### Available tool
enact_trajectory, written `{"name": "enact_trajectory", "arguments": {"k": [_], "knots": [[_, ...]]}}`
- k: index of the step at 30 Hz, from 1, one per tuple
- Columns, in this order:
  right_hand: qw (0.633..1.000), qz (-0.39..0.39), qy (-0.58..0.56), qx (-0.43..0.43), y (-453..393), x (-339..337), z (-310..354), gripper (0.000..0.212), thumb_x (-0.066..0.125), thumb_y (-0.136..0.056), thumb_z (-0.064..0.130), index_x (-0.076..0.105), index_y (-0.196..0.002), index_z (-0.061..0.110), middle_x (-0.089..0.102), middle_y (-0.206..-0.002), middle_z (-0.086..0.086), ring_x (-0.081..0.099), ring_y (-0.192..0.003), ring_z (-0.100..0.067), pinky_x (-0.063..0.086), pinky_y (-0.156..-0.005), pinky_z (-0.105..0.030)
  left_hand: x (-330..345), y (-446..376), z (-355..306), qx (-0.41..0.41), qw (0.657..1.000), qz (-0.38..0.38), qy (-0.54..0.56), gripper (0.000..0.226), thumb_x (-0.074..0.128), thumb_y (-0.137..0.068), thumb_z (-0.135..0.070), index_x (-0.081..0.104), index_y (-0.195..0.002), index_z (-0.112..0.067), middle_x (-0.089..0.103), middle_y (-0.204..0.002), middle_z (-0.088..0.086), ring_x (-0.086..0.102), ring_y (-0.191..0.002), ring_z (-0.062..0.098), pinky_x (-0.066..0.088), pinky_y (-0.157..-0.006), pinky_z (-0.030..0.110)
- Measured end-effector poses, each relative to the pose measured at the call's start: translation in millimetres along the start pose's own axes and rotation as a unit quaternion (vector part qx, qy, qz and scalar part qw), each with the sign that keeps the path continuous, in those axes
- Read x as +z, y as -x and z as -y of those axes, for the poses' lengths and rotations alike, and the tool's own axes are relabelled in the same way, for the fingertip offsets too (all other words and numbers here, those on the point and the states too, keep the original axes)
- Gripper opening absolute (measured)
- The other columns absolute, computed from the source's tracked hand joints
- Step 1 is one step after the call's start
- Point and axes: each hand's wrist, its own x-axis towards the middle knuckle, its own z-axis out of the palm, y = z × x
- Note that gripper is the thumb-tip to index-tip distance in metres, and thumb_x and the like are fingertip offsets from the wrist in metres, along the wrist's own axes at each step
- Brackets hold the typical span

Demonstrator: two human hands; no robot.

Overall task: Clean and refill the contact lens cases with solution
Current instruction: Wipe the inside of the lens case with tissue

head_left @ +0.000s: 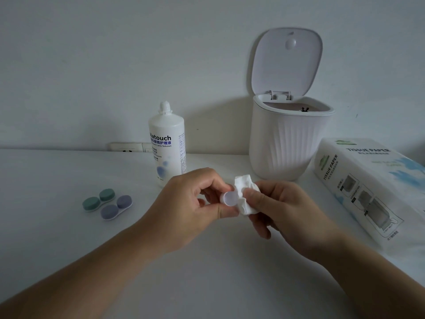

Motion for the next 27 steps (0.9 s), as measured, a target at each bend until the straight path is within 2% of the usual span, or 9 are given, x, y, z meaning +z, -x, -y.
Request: {"name": "enact_trajectory", "arguments": {"k": [2, 6, 12, 14, 17, 20, 22, 24, 27], "knots": [[0.999, 0.028, 0.021, 0.007, 0, 0, 0, 0.03, 0.06, -0.097, 0.026, 0.067, -0.071, 0.014, 0.056, -0.053, 0.001, 0.049, -0.043, -0.011, 0.039, -0.047, -0.017, -4, -2, 3, 0.008, 1.0, 0.018, -0.016, 0.024, 0.085, -0.077, -0.016, 0.07, -0.088, -0.03, 0.069, -0.081, -0.016, 0.066, -0.076, 0.004, 0.049, -0.068, 0.012], [0.995, 0.076, 0.055, 0.033, 1, 0, 0, 0.03, 0.063, -0.098, 0.025, 0.069, -0.068, 0.021, 0.056, -0.056, 0.001, 0.05, -0.045, -0.012, 0.041, -0.048, -0.021, -9, -3, 7, 0.018, 0.997, 0.065, -0.042, 0.032, 0.076, -0.084, 0.003, 0.074, -0.104, -0.023, 0.072, -0.093, -0.013, 0.07, -0.089, 0.006, 0.051, -0.079, 0.011], [0.999, 0.033, 0.03, 0.005, -1, -1, -3, 0.032, 0.063, -0.097, 0.026, 0.067, -0.074, 0.004, 0.053, -0.05, 0.001, 0.045, -0.041, -0.009, 0.037, -0.046, -0.017, -7, -4, 3, 0.007, 1.0, 0.014, 0.0, 0.022, 0.085, -0.072, -0.028, 0.074, -0.091, -0.027, 0.073, -0.083, -0.014, 0.069, -0.078, 0.006, 0.054, -0.073, 0.019], [1.0, 0.007, 0.012, -0.005, -1, -1, -5, 0.038, 0.062, -0.095, 0.031, 0.064, -0.074, -0.001, 0.053, -0.047, 0.0, 0.043, -0.039, -0.007, 0.035, -0.045, -0.013, -3, -1, 0, 0.001, 1.0, -0.013, 0.01, 0.028, 0.092, -0.065, -0.031, 0.07, -0.083, -0.028, 0.07, -0.077, -0.013, 0.066, -0.072, 0.006, 0.054, -0.066, 0.026], [0.999, -0.016, -0.045, -0.004, -3, -1, -7, 0.04, 0.062, -0.094, 0.033, 0.064, -0.075, -0.002, 0.052, -0.049, -0.002, 0.043, -0.039, -0.01, 0.035, -0.044, -0.013, 6, 3, -2, 0.034, 0.999, -0.031, -0.002, 0.029, 0.086, -0.069, -0.036, 0.068, -0.082, -0.017, 0.068, -0.076, -0.01, 0.065, -0.071, 0.012, 0.051, -0.058, 0.043], [1.0, -0.005, -0.03, 0.003, -3, -3, -9, 0.039, 0.06, -0.093, 0.034, 0.065, -0.076, -0.001, 0.053, -0.05, -0.001, 0.044, -0.04, -0.011, 0.035, -0.045, -0.013, 6, 1, -2, 0.021, 0.999, -0.029, -0.008, 0.029, 0.088, -0.072, -0.033, 0.069, -0.086, -0.017, 0.069, -0.081, -0.008, 0.066, -0.075, 0.013, 0.051, -0.064, 0.045], [1.0, 0.023, 0.004, 0.006, -2, -2, -9, 0.035, 0.063, -0.093, 0.035, 0.068, -0.074, 0.006, 0.054, -0.051, -0.001, 0.046, -0.041, -0.012, 0.036, -0.046, -0.016, 1, -1, 1, -0.007, 1.0, -0.002, 0.007, 0.019, 0.083, -0.076, -0.026, 0.071, -0.09, -0.024, 0.071, -0.083, -0.006, 0.068, -0.078, 0.012, 0.054, -0.072, 0.039], [0.998, 0.054, 0.024, 0.017, -1, 0, -8, 0.03, 0.065, -0.093, 0.034, 0.07, -0.074, 0.011, 0.054, -0.054, -0.001, 0.048, -0.044, -0.014, 0.039, -0.046, -0.02, -4, -2, 3, -0.014, 0.999, 0.038, -0.003, 0.023, 0.08, -0.081, -0.012, 0.074, -0.099, -0.025, 0.073, -0.088, -0.006, 0.07, -0.084, 0.011, 0.057, -0.077, 0.027], [0.996, 0.067, 0.05, 0.025, 0, 0, -7, 0.032, 0.066, -0.092, 0.033, 0.068, -0.074, 0.007, 0.055, -0.056, -0.003, 0.05, -0.045, -0.015, 0.04, -0.047, -0.023, -8, -3, 5, -0.019, 0.998, 0.066, 0.003, 0.026, 0.076, -0.084, 0.0, 0.075, -0.103, -0.018, 0.075, -0.092, -0.007, 0.072, -0.087, 0.009, 0.057, -0.079, 0.019]]}}
